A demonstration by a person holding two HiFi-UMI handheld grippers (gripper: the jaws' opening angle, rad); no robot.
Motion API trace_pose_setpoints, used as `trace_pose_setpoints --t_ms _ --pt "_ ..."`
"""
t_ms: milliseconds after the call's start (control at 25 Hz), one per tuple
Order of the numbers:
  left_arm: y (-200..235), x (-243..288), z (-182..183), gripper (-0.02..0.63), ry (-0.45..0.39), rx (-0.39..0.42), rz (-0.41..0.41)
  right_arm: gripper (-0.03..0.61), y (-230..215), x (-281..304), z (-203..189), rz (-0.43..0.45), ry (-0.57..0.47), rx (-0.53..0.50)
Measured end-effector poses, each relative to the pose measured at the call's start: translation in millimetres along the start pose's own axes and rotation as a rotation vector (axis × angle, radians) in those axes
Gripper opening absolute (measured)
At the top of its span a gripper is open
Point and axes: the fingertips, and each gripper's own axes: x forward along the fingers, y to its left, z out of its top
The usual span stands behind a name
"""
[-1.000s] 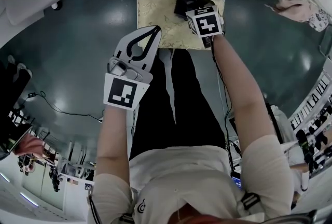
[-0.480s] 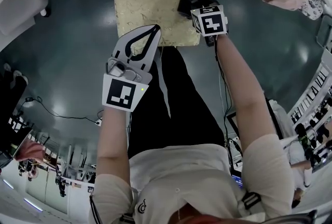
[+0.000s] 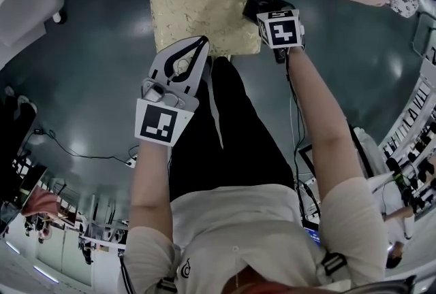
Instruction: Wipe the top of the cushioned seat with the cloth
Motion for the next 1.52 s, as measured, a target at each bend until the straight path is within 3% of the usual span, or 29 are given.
trace_pose_setpoints --t_ms 360,680,880,1080,1520 --pt "21 -60 0 0.012 -0.045 -0.048 0.012 0.081 111 -25 15 0.123 -0.033 -0.107" --pt "67 -124 -35 0.012 0.002 -0.056 0.03 0.081 229 -1 40 0.24 -0.061 -0.096" --pt "90 -152 -54 0.012 0.026 -0.059 0.051 0.081 277 19 53 0.297 -0.073 -0.105" --pt "109 -159 -71 0.012 0.017 -0.114 0.083 0.081 281 43 56 0.28 -0.049 -0.122" --pt "98 -135 -65 0.012 0.002 -0.104 0.069 0.089 251 47 44 0.285 -0.043 -0.103"
